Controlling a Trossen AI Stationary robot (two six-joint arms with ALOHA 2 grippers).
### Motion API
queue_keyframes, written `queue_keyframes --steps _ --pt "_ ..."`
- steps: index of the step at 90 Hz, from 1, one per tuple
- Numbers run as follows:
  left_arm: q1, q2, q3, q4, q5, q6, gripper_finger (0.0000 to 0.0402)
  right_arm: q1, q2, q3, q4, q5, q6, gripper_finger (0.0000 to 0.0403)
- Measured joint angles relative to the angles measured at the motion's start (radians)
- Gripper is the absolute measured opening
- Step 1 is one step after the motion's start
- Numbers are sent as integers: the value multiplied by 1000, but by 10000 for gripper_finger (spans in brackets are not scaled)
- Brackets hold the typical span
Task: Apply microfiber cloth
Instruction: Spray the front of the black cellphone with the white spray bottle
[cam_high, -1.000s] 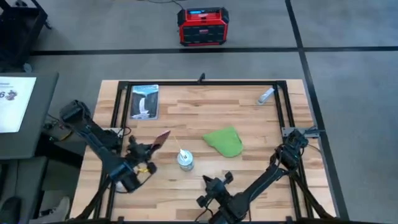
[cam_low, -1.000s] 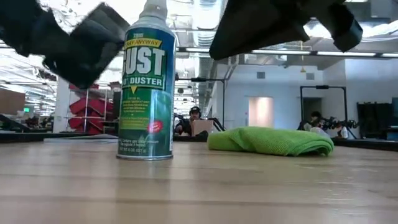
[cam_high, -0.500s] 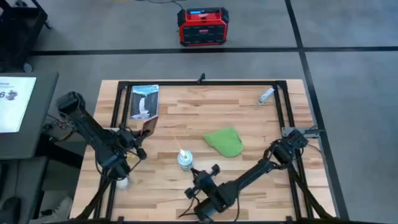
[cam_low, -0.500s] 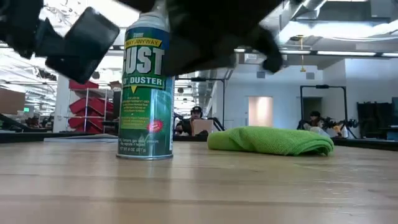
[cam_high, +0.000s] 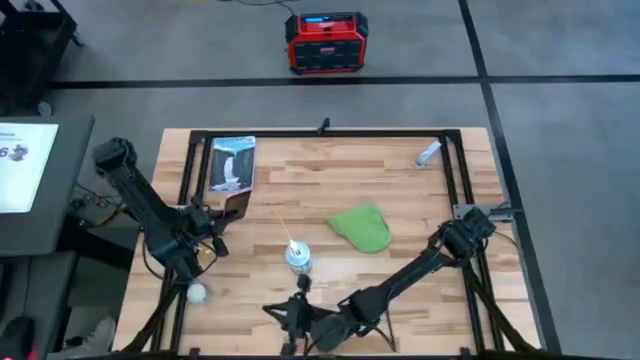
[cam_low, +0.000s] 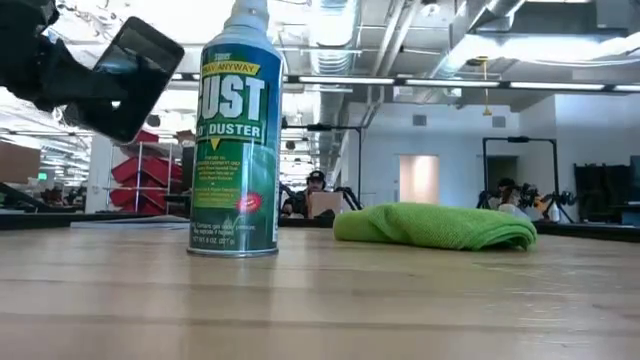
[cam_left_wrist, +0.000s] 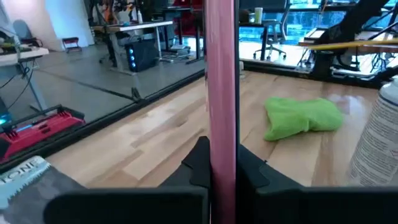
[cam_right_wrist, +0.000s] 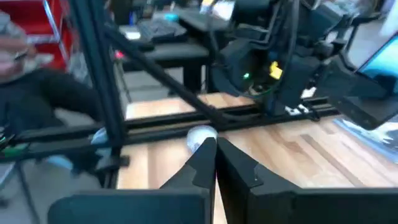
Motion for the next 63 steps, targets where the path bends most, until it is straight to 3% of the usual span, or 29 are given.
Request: queue_keyframes --steps 17,33,49,63 --pt "-1 -111 0 -94 -31 6 1 9 -138 16 -250 47 11 0" --pt "-1 -219 1 -76 -65 119 1 4 -221 15 -467 75 96 0" --pt "-13 -282 13 -45 -65 244 1 -19 -224 14 -573 69 137 0" --pt "-14 -312 111 -75 -68 370 1 -38 -224 14 -599 61 139 0"
